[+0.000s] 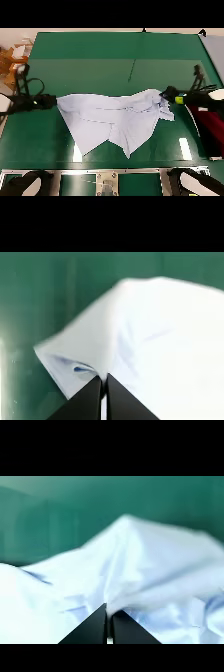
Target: Fold the shirts.
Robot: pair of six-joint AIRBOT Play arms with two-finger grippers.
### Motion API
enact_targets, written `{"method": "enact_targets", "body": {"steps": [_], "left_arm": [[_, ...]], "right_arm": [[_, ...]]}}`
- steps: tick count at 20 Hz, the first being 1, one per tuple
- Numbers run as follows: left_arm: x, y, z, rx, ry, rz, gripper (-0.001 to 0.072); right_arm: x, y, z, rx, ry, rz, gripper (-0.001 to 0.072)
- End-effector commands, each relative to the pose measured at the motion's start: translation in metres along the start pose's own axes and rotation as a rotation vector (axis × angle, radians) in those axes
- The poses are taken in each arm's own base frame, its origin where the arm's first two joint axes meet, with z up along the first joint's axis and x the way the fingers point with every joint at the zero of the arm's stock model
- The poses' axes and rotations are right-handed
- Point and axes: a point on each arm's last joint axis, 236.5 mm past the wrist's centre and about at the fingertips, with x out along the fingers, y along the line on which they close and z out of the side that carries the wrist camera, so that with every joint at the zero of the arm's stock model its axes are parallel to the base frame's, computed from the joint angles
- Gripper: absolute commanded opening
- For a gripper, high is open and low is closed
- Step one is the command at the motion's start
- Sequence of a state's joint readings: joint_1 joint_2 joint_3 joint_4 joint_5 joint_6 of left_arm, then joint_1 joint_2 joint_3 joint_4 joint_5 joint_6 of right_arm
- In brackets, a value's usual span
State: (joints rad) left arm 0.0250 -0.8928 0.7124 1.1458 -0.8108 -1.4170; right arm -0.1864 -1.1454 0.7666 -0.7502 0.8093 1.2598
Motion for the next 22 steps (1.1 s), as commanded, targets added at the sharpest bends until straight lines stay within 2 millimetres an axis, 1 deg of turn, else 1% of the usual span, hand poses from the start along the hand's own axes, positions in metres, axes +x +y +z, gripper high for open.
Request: {"method": "enact_targets", "body": {"steps": [1, 2, 3, 4, 5, 6, 7, 8, 9, 10, 11, 12, 13, 14, 16, 17, 19, 22], "left_arm": [[0.035, 0.022, -0.034, -0.034, 0.038, 0.030, 0.0031], [0.036, 0.023, -0.034, -0.033, 0.039, 0.033, 0.0031], [0.036, 0.023, -0.035, -0.029, 0.041, 0.034, 0.0031], [0.036, 0.023, -0.037, -0.017, 0.049, 0.033, 0.0031], [0.036, 0.022, -0.040, -0.001, 0.064, 0.030, 0.0031], [0.035, 0.022, -0.043, 0.010, 0.078, 0.027, 0.0031], [0.035, 0.022, -0.044, 0.017, 0.082, 0.026, 0.0031], [0.035, 0.022, -0.044, 0.019, 0.080, 0.026, 0.0031], [0.035, 0.022, -0.044, 0.020, 0.080, 0.026, 0.0031], [0.035, 0.022, -0.044, 0.020, 0.080, 0.026, 0.0031], [0.035, 0.022, -0.044, 0.020, 0.080, 0.026, 0.0031], [0.035, 0.022, -0.044, 0.019, 0.080, 0.026, 0.0031], [0.035, 0.022, -0.044, 0.019, 0.080, 0.026, 0.0031], [0.035, 0.022, -0.044, 0.019, 0.079, 0.026, 0.0031], [0.035, 0.021, -0.043, 0.017, 0.077, 0.025, 0.0031], [0.035, 0.021, -0.043, 0.017, 0.077, 0.025, 0.0031], [0.035, 0.021, -0.043, 0.015, 0.076, 0.024, 0.0031], [0.035, 0.021, -0.044, 0.015, 0.080, 0.023, 0.0031]], "right_arm": [[0.038, -0.038, -0.020, 0.077, 0.072, -0.059, 0.0185], [0.028, -0.035, -0.007, 0.077, 0.064, -0.043, 0.0268], [0.014, -0.031, 0.006, 0.081, 0.065, -0.020, 0.0277], [-0.004, -0.029, 0.020, 0.082, 0.065, 0.001, 0.0277], [-0.028, -0.028, 0.032, 0.095, 0.063, 0.021, 0.0278], [-0.053, -0.033, 0.041, 0.130, 0.057, 0.022, 0.0305], [-0.073, -0.042, 0.043, 0.159, 0.052, 0.004, 0.0316], [-0.090, -0.057, 0.037, 0.200, 0.054, -0.034, 0.0316], [-0.100, -0.072, 0.023, 0.251, 0.067, -0.079, 0.0332], [-0.105, -0.086, 0.003, 0.301, 0.085, -0.122, 0.0394], [-0.102, -0.093, -0.020, 0.335, 0.112, -0.139, 0.0418], [-0.092, -0.094, -0.049, 0.370, 0.155, -0.131, 0.0434], [-0.079, -0.092, -0.079, 0.407, 0.203, -0.114, 0.0434], [-0.064, -0.091, -0.104, 0.423, 0.241, -0.096, 0.0434], [-0.034, -0.087, -0.143, 0.452, 0.276, -0.063, 0.0433], [-0.021, -0.084, -0.155, 0.457, 0.272, -0.045, 0.0432], [-0.004, -0.076, -0.164, 0.452, 0.260, -0.021, 0.0432], [0.013, -0.062, -0.158, 0.441, 0.247, 0.011, 0.0431]]}}
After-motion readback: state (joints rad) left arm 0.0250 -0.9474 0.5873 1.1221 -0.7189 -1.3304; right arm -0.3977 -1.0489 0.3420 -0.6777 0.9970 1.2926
